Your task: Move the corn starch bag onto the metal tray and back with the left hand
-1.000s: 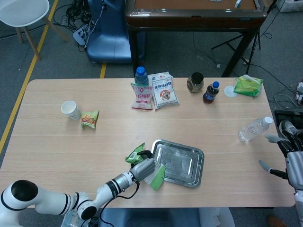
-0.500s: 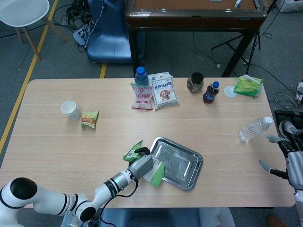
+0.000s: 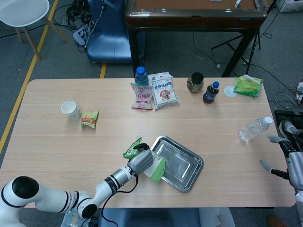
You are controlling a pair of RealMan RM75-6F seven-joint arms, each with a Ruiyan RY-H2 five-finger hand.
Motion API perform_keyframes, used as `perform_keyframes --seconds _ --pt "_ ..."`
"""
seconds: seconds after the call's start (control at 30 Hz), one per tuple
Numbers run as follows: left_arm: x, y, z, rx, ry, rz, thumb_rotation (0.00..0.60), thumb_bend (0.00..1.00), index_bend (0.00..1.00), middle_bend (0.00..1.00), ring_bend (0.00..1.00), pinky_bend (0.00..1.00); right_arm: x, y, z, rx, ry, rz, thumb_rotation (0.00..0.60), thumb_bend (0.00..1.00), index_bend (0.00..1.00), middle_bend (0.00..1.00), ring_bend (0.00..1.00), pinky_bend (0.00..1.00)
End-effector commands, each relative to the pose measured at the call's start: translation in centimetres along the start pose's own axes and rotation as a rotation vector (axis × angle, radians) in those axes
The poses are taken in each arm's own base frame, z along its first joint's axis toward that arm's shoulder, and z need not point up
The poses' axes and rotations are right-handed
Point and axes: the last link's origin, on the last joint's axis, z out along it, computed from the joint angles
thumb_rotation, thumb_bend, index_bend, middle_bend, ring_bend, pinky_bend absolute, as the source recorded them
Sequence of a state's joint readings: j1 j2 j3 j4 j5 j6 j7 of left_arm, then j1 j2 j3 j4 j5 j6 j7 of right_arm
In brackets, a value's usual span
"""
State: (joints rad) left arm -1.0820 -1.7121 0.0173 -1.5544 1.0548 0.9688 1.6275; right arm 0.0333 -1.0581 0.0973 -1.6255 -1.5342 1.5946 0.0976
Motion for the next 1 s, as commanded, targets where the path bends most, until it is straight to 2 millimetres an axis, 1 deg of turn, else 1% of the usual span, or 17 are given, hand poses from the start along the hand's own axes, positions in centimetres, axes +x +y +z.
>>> perform_keyframes --seconds 0.03,0.2,0.37,0.43,0.53,0.7,0.87,0.93,1.0 --pt "-0.3 -0.6 0.3 0.012 -0.004 -0.067 0.600 0.36 0.50 0.60 0.57 0.71 0.0 0.1 0.0 -0.003 -0.002 -0.001 0.600 0.11 0.28 0.36 0.14 0.16" --pt "-1.7 -1.6 0.4 0.048 -0.035 -0.185 0.600 0.36 0.50 0.60 0.58 0.71 -0.1 0.1 0.1 -0.007 -0.003 -0.001 0.600 0.11 0.28 0.36 0.14 0.16" --pt "-2.9 -1.9 -0.1 0.058 -0.045 -0.178 0.600 0.36 0.50 0.60 0.57 0.71 -0.1 -0.1 0.3 0.002 -0.005 -0.002 0.600 0.11 0.28 0.36 0.14 0.16" --pt "-3.1 -1.7 -0.3 0.058 -0.049 -0.153 0.600 0.36 0.50 0.60 0.57 0.71 -0.2 -0.2 0.3 0.005 -0.007 -0.001 0.600 0.11 0.28 0.36 0.14 0.16" --pt "-2.9 -1.0 -0.6 0.038 -0.030 -0.113 0.600 0.36 0.50 0.60 0.57 0.71 -0.3 -0.3 0.4 0.008 -0.009 -0.003 0.600 0.11 0.28 0.36 0.14 0.16" --pt "-2.5 0.8 -1.1 0.006 -0.013 -0.050 0.600 0.36 0.50 0.60 0.57 0.71 -0.2 -0.4 0.4 0.005 -0.007 -0.004 0.600 0.11 0.28 0.36 0.14 0.16" --pt "-3.0 2.3 -1.3 -0.029 -0.034 0.024 0.600 0.36 0.49 0.60 0.57 0.71 -0.1 -0.2 0.2 -0.002 -0.003 -0.006 0.600 0.11 0.28 0.36 0.14 0.16" --pt "-3.3 2.5 -1.3 -0.032 -0.047 0.050 0.600 0.36 0.49 0.60 0.57 0.71 0.0 -0.2 0.2 -0.002 -0.001 -0.005 0.600 0.11 0.28 0.36 0.14 0.16" --pt "-3.3 2.1 -1.4 -0.010 -0.056 0.034 0.600 0.36 0.49 0.60 0.57 0.71 0.0 -0.2 0.1 -0.001 0.000 -0.004 0.600 0.11 0.28 0.36 0.14 0.16"
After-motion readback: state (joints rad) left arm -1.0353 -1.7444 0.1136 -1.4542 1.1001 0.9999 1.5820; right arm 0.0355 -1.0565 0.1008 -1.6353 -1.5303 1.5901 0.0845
